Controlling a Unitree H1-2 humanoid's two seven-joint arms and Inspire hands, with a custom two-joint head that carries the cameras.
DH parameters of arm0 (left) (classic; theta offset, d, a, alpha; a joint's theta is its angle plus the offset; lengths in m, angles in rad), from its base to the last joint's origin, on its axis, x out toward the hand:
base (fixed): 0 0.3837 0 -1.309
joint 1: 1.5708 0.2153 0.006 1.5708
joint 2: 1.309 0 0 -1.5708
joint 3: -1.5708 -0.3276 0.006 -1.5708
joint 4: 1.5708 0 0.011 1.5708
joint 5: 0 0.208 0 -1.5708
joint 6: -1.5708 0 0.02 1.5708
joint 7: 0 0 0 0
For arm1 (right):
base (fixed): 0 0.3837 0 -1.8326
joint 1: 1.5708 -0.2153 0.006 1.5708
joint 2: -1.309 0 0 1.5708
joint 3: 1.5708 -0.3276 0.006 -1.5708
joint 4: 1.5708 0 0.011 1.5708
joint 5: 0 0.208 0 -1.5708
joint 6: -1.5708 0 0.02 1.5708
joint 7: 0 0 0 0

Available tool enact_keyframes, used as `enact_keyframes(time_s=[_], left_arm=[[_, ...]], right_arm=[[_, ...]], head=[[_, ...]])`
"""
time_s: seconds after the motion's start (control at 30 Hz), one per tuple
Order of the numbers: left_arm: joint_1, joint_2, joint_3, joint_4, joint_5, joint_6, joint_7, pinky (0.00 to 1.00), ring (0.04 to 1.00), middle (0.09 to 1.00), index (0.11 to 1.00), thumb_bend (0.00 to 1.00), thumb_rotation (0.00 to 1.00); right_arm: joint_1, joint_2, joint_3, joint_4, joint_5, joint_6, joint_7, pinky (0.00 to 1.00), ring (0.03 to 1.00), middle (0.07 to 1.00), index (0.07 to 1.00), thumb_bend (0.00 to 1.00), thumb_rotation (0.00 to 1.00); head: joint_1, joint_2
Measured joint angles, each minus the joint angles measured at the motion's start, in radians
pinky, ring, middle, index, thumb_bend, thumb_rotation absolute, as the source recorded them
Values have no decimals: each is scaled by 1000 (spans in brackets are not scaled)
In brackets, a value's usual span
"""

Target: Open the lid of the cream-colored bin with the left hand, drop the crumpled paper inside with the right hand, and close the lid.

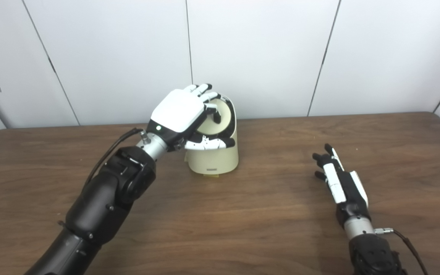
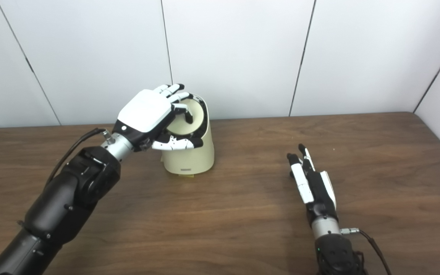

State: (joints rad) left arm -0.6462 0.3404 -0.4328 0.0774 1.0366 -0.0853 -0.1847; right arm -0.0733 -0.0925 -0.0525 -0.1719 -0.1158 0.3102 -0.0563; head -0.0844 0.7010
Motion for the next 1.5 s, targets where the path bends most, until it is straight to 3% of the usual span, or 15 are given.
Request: enact_keyframes(time_s=[0.57, 0.8, 1.0, 1.07, 1.17, 1.2, 1.27, 1.37, 1.43, 1.5], left_arm=[[-14, 24, -66, -11, 63, 20, -50, 967, 983, 936, 687, 691, 1000], [-15, 26, -65, -18, 60, 25, -60, 955, 973, 928, 687, 674, 1000], [29, 26, -11, -49, -23, 35, -65, 874, 924, 886, 782, 580, 990], [62, 16, 26, -61, -79, 47, -67, 809, 881, 867, 849, 545, 923], [117, -23, 98, -83, -152, 62, -31, 786, 870, 899, 981, 507, 797], [126, -37, 123, -87, -187, 69, -22, 800, 907, 936, 990, 483, 701], [149, -58, 172, -101, -265, 94, -24, 795, 937, 969, 998, 469, 601], [196, -87, 239, -171, -367, 172, -56, 723, 927, 997, 1000, 453, 507], [216, -101, 272, -203, -416, 209, -62, 759, 945, 1000, 1000, 424, 409], [233, -112, 298, -225, -473, 229, -63, 810, 962, 1000, 1000, 398, 385]], right_arm=[[15, 10, -18, -20, 9, 20, 6, 966, 933, 898, 1000, 724, 999], [13, 12, -22, -16, 17, 18, 6, 956, 935, 903, 1000, 724, 997], [10, 9, -18, -8, 12, 6, 6, 940, 929, 893, 1000, 710, 1000], [10, 6, -9, -10, -2, 7, 6, 928, 925, 889, 984, 713, 1000], [11, 4, 4, -18, -28, 17, 6, 916, 922, 887, 957, 733, 1000], [12, 4, 5, -22, -29, 21, 6, 909, 922, 888, 945, 737, 1000], [11, 5, 6, -29, -28, 37, 8, 900, 921, 890, 931, 738, 1000], [12, 4, 6, -34, -26, 42, 14, 905, 924, 895, 928, 702, 1000], [12, 4, 7, -34, -26, 42, 15, 902, 922, 899, 932, 683, 1000], [15, 2, 11, -33, -28, 39, 17, 898, 920, 903, 939, 669, 1000]], head=[[-2, 5], [0, 0], [-2, -3], [0, -3], [2, -2], [2, -2], [5, -2], [6, -5], [6, -8], [6, -12]])
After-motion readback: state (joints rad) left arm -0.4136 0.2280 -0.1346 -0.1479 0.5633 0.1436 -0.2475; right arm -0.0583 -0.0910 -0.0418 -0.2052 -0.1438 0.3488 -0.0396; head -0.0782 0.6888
